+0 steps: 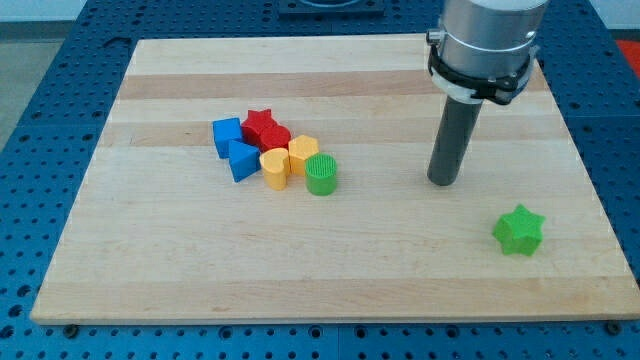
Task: Move your arm towards the bottom right
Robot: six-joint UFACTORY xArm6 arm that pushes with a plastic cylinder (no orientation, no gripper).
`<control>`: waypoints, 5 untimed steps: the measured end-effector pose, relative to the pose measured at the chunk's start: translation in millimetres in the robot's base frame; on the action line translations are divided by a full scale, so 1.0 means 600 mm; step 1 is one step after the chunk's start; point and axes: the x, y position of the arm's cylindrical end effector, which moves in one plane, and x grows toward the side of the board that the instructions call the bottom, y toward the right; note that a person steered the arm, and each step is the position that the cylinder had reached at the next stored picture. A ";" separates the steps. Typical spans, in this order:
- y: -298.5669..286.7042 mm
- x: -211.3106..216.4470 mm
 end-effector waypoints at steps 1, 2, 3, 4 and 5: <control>0.000 0.000; 0.035 -0.004; 0.136 -0.003; 0.196 0.042; 0.217 0.110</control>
